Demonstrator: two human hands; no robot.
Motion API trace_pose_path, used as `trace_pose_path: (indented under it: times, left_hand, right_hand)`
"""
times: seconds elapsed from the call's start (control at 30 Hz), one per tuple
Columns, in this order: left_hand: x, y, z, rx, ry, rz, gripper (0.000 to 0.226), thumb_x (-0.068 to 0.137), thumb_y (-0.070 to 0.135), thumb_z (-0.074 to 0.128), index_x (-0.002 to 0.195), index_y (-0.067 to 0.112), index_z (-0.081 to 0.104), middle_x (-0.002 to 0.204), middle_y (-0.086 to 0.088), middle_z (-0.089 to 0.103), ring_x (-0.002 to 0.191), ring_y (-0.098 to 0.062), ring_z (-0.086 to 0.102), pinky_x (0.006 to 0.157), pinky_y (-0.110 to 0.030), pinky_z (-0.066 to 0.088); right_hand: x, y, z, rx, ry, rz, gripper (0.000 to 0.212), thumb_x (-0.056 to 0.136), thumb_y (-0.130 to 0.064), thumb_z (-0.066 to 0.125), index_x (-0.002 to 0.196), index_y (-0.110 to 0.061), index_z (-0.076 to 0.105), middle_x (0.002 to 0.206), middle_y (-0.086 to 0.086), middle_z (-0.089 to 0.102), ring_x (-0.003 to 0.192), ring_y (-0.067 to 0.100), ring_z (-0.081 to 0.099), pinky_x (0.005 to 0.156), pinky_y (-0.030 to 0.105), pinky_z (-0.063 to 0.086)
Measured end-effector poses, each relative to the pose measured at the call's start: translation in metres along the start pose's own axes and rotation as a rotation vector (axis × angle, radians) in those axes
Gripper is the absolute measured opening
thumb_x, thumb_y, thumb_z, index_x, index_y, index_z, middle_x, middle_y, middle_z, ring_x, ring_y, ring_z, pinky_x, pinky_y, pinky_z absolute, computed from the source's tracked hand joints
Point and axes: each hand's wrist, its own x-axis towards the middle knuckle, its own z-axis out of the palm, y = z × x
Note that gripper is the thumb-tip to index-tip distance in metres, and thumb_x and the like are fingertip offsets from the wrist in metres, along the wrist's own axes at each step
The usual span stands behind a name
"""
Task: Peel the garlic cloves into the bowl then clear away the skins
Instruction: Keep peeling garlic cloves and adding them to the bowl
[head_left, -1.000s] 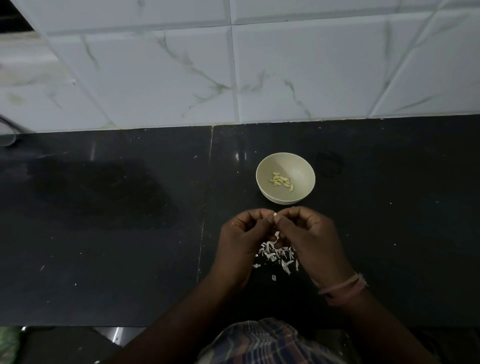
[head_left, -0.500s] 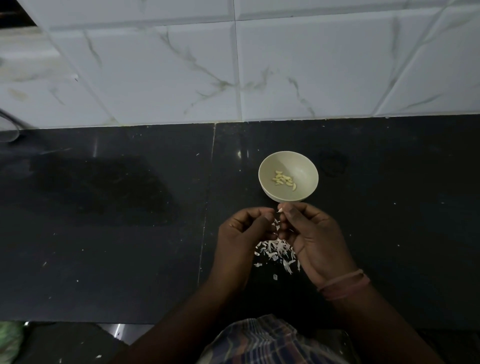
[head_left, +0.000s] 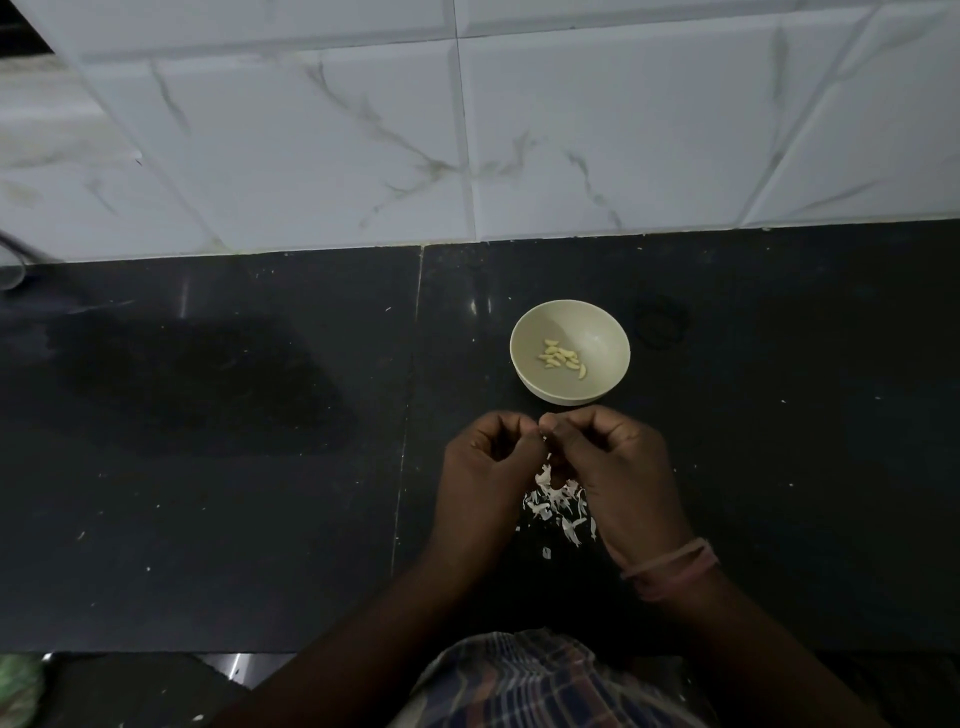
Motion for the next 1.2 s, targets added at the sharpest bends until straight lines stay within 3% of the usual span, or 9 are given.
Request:
trace_pose_path:
  times: [0.13,0.27,0.43,0.53,0.73,0.87,1.1,1.2]
  left_hand:
    - [0.000,0.002,0.003,-0.009,0.009,-0.030,0.010,0.091,0.005,0.066,0.082,-0.001,0.067,0.069,-0.012,0.068,0.061,-0.016,0.060,0.056,-0.028,0.049]
    - [0.002,0.003,0.003,-0.041,-0.027,-0.056,0.013,0.092,0.005,0.063,0.081,-0.001,0.067,0.071,-0.016,0.068,0.063,-0.022,0.060,0.061,-0.034,0.049]
    - [0.002,0.005,0.005,-0.024,-0.038,-0.055,0.018,0.095,0.004,0.060,0.079,0.006,0.067,0.061,0.001,0.063,0.056,-0.007,0.056,0.055,-0.022,0.045]
    - [0.003,0.004,0.005,0.001,-0.037,-0.048,0.018,0.094,0.001,0.058,0.079,0.009,0.067,0.063,0.003,0.064,0.055,-0.005,0.055,0.054,-0.020,0.044]
    - [0.003,0.006,0.003,0.044,-0.043,0.002,0.013,0.096,0.006,0.061,0.088,0.001,0.068,0.075,-0.007,0.073,0.064,-0.009,0.065,0.058,-0.020,0.048]
    - [0.007,0.006,-0.001,0.112,-0.048,0.003,0.016,0.098,0.011,0.060,0.089,0.004,0.071,0.074,-0.006,0.072,0.060,-0.005,0.060,0.055,-0.018,0.045]
    - [0.009,0.001,0.000,-0.082,-0.106,-0.157,0.018,0.086,0.024,0.057,0.080,0.015,0.071,0.075,-0.013,0.061,0.073,-0.027,0.051,0.060,-0.032,0.039]
    - [0.010,-0.002,-0.002,-0.143,-0.076,-0.213,0.023,0.088,0.028,0.050,0.072,0.023,0.066,0.074,-0.009,0.057,0.075,-0.027,0.048,0.060,-0.034,0.037]
  right_hand:
    - [0.001,0.002,0.003,0.149,0.003,0.135,0.006,0.087,-0.010,0.076,0.082,-0.008,0.078,0.077,0.021,0.074,0.066,0.030,0.066,0.069,0.039,0.055]
    - [0.004,0.002,0.002,0.233,-0.007,0.193,0.007,0.087,-0.009,0.075,0.082,-0.010,0.079,0.081,0.022,0.073,0.069,0.031,0.064,0.070,0.040,0.054]
    - [0.003,0.001,0.002,0.146,0.054,0.051,0.009,0.088,-0.002,0.073,0.091,0.004,0.066,0.073,0.014,0.070,0.059,0.020,0.063,0.054,0.029,0.054]
    - [0.003,0.001,0.000,0.028,0.036,-0.026,0.003,0.089,0.001,0.070,0.086,0.000,0.069,0.075,0.012,0.073,0.064,0.018,0.066,0.060,0.024,0.056]
    - [0.002,-0.005,-0.004,-0.100,-0.061,-0.079,0.018,0.094,0.004,0.062,0.097,-0.006,0.076,0.089,0.002,0.078,0.081,0.006,0.073,0.068,0.013,0.053]
    - [0.002,-0.007,-0.007,-0.169,-0.121,-0.090,0.024,0.091,0.006,0.065,0.100,-0.013,0.077,0.089,-0.002,0.078,0.082,0.008,0.074,0.071,0.016,0.055]
    - [0.001,-0.004,-0.007,-0.028,-0.079,0.009,0.012,0.091,0.001,0.068,0.099,-0.005,0.075,0.085,0.007,0.078,0.076,0.017,0.075,0.067,0.020,0.056]
    - [0.000,-0.005,-0.005,0.082,-0.068,0.062,0.012,0.092,0.002,0.066,0.096,-0.005,0.075,0.083,0.012,0.077,0.070,0.021,0.072,0.067,0.026,0.060]
